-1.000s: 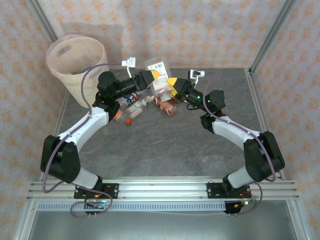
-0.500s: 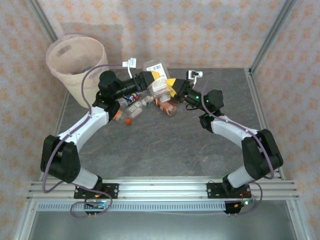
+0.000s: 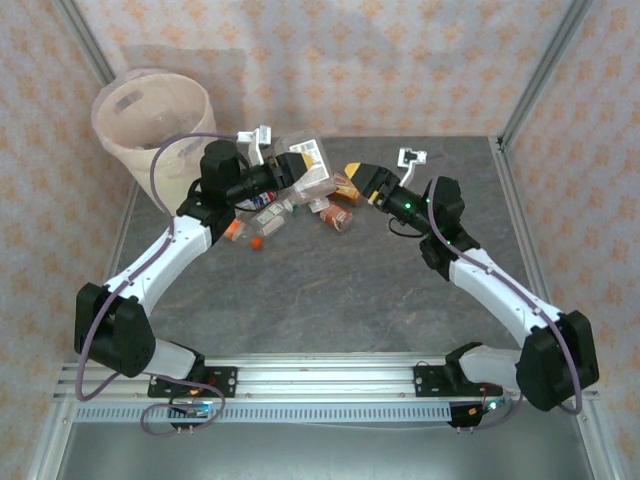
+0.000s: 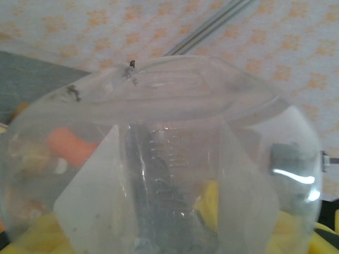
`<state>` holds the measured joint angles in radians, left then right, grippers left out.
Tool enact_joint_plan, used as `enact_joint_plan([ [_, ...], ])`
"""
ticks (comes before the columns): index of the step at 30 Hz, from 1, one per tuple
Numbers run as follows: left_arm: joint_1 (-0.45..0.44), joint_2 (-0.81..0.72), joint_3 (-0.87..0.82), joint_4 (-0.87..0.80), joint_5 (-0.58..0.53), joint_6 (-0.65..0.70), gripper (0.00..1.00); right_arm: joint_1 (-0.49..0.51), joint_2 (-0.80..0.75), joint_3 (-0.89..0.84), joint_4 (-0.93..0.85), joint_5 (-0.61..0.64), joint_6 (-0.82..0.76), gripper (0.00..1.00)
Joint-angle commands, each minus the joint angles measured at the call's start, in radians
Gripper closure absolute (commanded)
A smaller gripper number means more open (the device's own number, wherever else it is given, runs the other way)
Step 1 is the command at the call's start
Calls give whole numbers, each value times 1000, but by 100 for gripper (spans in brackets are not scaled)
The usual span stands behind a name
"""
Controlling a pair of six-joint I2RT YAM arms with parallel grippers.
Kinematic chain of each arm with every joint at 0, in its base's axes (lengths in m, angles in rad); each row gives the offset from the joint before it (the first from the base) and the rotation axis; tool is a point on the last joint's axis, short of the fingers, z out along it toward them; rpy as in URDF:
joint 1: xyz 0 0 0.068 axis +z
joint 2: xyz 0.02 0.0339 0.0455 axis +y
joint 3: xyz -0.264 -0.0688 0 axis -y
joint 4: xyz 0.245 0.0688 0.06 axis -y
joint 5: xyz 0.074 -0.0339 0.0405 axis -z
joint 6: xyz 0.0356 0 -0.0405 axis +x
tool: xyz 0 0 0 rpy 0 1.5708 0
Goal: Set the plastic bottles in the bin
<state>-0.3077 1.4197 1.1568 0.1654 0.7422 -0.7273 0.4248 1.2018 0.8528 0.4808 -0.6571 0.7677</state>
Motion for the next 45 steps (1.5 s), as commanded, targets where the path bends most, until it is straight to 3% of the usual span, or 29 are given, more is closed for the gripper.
enact_joint_plan([
  [1,6,-55,51,-86,-89,85,66,-2,-66,-19,-172,141,-152,1],
  [6,5,-102,115,-281,-281,225,66,0,-115,-59,-188,284,-163,1],
  [11,6,-156,263,-505,-666,368,66,-1,-133,-83,-197,395,-156,1],
  [17,7,-172,342,-435,-1198,606,65,-2,-133,-84,-205,436,-160,1],
  [20,14,-138,384,-347,-1312,751,65,0,-131,-74,-225,434,-167,1],
  [23,57,-74,449,-300,-1360,837,65,-1,-127,-77,-222,433,-166,1],
  [30,261,80,523,-245,-1334,864,65,-1,-135,-78,-224,421,-186,1],
  [35,359,194,629,-359,-1131,916,60,-1,-151,-83,-228,423,-197,1],
  [41,406,247,662,-516,-956,935,57,-1,-173,-104,-226,441,-203,1],
  [45,414,289,710,-626,-930,920,47,-1,-173,-103,-226,434,-206,1],
])
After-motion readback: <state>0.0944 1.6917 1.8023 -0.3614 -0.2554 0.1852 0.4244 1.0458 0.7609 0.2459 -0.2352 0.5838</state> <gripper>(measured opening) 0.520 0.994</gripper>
